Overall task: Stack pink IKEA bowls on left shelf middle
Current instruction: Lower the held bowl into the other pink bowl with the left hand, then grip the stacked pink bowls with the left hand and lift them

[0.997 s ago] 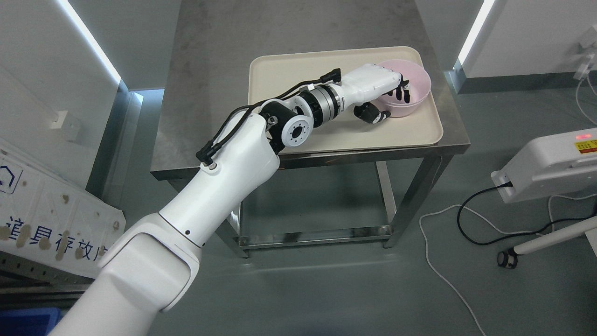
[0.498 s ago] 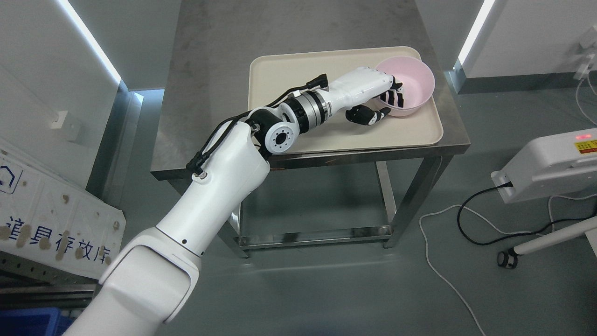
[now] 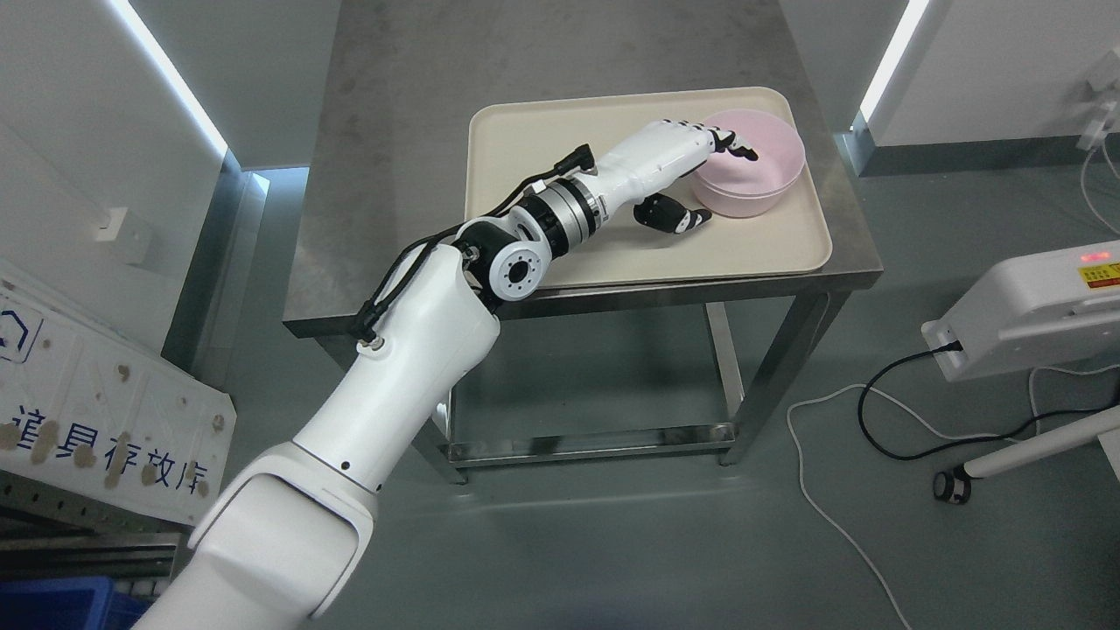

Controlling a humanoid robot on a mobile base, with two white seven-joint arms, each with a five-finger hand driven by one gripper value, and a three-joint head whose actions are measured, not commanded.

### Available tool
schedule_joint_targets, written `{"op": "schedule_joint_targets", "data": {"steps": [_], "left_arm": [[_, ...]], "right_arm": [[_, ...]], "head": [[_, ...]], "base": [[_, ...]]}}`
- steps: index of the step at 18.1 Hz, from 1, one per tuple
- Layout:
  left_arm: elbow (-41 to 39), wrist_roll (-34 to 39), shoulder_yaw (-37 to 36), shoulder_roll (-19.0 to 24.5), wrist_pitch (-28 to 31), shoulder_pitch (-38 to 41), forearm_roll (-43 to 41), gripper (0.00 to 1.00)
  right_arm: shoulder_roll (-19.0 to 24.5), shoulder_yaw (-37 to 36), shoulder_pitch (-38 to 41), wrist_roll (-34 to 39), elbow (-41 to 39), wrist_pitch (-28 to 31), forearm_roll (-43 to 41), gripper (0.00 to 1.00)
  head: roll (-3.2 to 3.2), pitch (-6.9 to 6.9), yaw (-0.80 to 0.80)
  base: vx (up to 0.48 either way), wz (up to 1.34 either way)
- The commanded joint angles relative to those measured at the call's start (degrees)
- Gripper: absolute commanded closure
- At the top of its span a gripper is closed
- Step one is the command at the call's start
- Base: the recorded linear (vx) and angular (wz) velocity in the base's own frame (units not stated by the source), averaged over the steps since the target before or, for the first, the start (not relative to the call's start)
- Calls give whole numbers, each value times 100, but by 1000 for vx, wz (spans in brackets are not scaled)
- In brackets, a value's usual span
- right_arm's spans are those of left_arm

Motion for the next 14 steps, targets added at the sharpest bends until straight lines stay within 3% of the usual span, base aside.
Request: {"op": "schedule_joint_targets", "data": {"steps": [1,4,5,7,10,14], "left_arm": [[-1,35,-522,101,28,-83,-337,45],[-1,35,-707,101,28,-101,-364,56],[-1,35,-708,101,28,-110,-364,67],[8,35,-708,101,10,-171,-364,80],[8,35,-577,101,-69,-189,-355,90],[-10,-26,291,101,-507,-180,-303,100]], "right_arm": [[-100,0,0,1,0,5,0,0],[-100,0,0,10,0,5,0,0],[-100,0,0,2,0,5,0,0],[-100,0,0,10,0,5,0,0],[-100,0,0,10,0,5,0,0],[-100,0,0,10,0,5,0,0]], "head": [[0,0,0],[0,0,0],[0,0,0],[0,0,0],[0,0,0],[0,0,0]], "base": [[0,0],[0,0],[0,0],[6,0],[0,0],[-22,-2]]}}
